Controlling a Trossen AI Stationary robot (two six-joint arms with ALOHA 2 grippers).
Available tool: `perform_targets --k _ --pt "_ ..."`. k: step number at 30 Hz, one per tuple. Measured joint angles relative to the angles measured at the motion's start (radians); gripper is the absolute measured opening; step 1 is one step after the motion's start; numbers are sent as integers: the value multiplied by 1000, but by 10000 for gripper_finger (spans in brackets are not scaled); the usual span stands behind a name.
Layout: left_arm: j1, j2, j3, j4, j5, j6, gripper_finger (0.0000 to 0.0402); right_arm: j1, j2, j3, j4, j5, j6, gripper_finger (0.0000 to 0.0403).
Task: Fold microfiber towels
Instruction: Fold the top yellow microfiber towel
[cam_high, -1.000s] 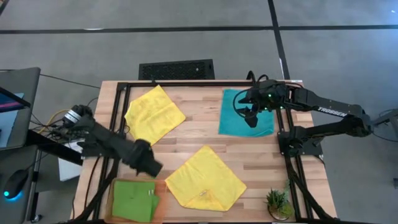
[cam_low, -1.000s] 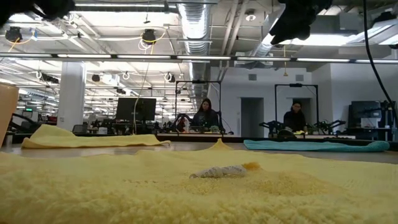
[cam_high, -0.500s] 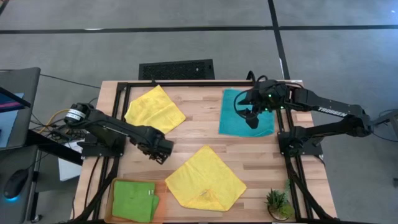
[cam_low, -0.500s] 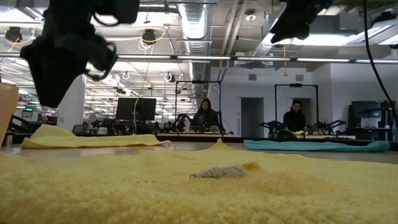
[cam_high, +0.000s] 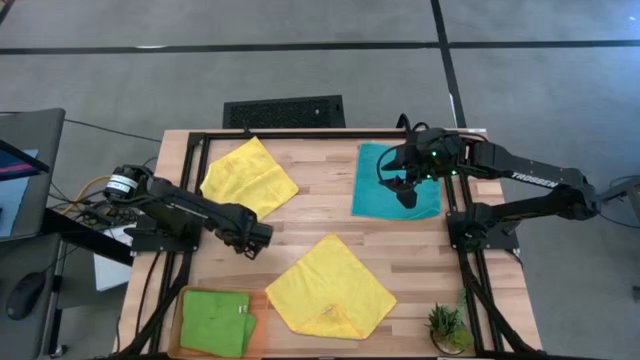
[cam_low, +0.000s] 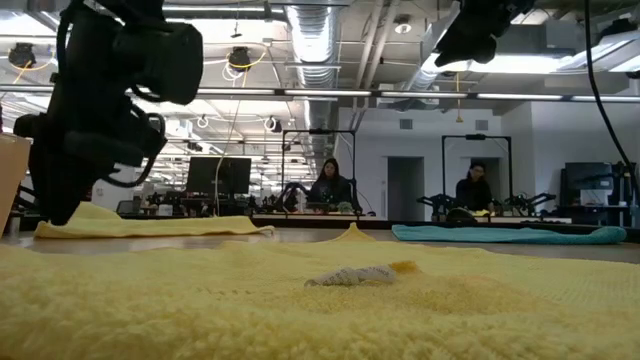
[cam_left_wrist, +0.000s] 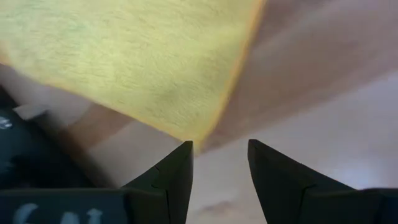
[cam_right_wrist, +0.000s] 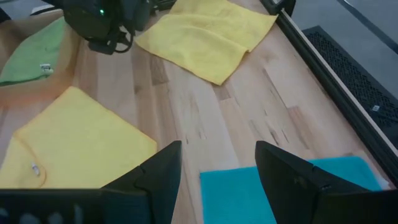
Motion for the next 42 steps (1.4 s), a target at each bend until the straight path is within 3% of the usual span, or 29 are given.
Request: perform_targets --k 4,12,26,30,36,42 --pt "0 0 -15 0 -64 -43 146 0 0 0 -1 0 -1 228" --pt "0 0 -80 44 -9 -37 146 0 0 0 -7 0 -1 228" --pt "0 -3 -103 78 -63 34 142 0 0 0 -8 0 -2 228" --pt "0 -4 -117 100 -63 59 109 0 0 0 -8 0 -2 228" --pt "0 -2 -118 118 -62 62 18 0 0 0 -8 0 -2 228" --pt "2 2 -92 124 -38 69 2 0 0 0 -7 0 -10 228"
